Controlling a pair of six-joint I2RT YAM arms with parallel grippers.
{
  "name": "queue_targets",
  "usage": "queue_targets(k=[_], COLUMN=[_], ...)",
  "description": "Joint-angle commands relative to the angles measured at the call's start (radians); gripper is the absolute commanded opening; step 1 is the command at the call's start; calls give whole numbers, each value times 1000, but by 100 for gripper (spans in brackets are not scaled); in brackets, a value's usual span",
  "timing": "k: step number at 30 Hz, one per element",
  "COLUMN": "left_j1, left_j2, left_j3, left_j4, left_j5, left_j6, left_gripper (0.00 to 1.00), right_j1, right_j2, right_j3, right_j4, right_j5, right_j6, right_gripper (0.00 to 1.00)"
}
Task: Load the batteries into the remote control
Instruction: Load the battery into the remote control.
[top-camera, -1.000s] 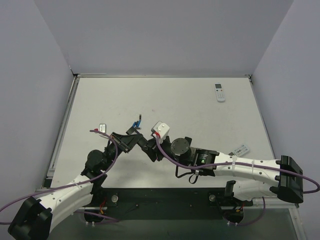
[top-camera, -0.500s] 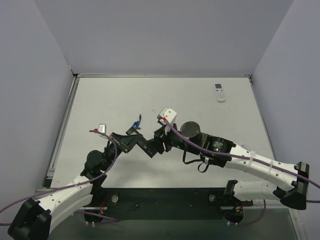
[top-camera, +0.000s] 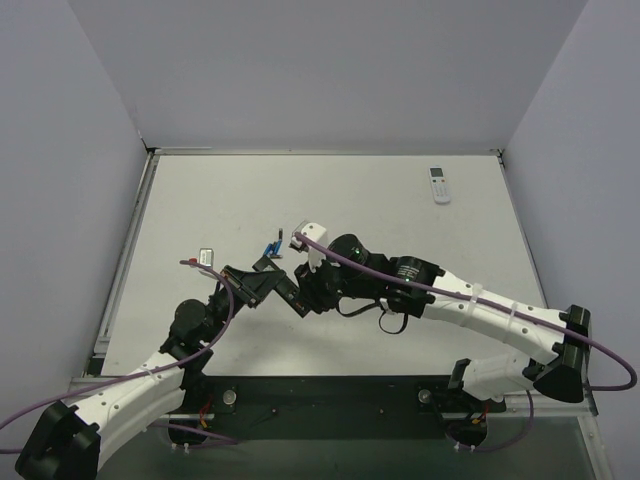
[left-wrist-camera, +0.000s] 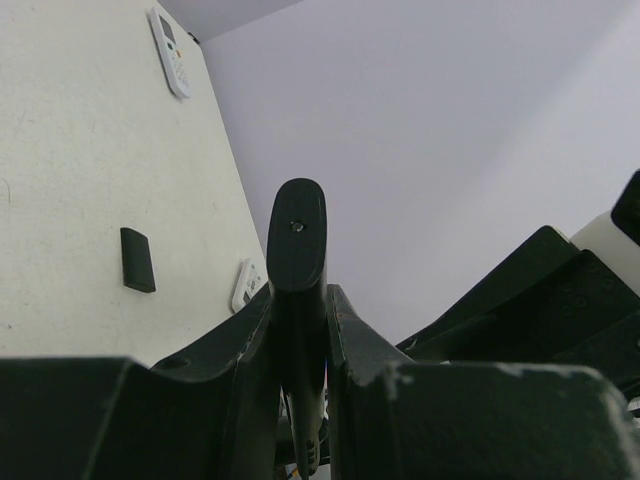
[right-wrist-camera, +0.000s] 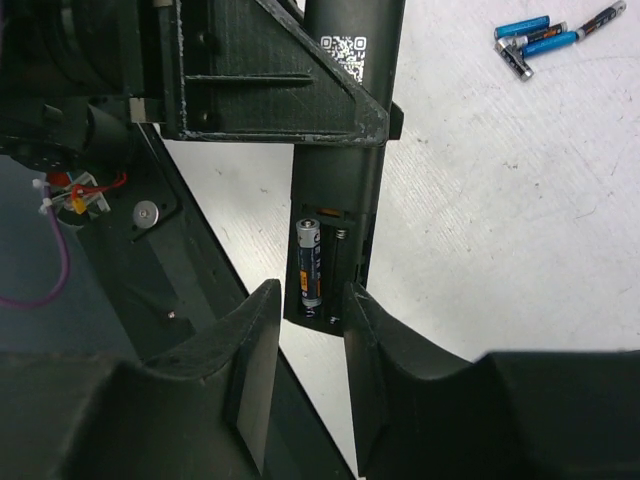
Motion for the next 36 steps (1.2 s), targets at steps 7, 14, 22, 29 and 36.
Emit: queue_targets(k=[7,14,22,29,36], left_j1=[-7,-7,-7,-7,-7], left_j2=[-16,-7,-6,-3,-3], left_j3=[55,59,67,72,75], left_j4=[14,16,16,19,19], left_j5=[14,19,22,25,23], left_j6=[-9,-9,-9,-9,-7], left_gripper=[0,0,0,0,0], right_j1=[-2,0,0,0,-2], right_j2=[77,102,122,125,129], right_j3=[94,114,108,100,91], right_j4=[-39,-38,-39,-38,-38], right_j5=[-38,-57,-41,-41,-46], right_j6=[1,-4,-4,-11,-17], right_gripper=[20,20,19,16,13])
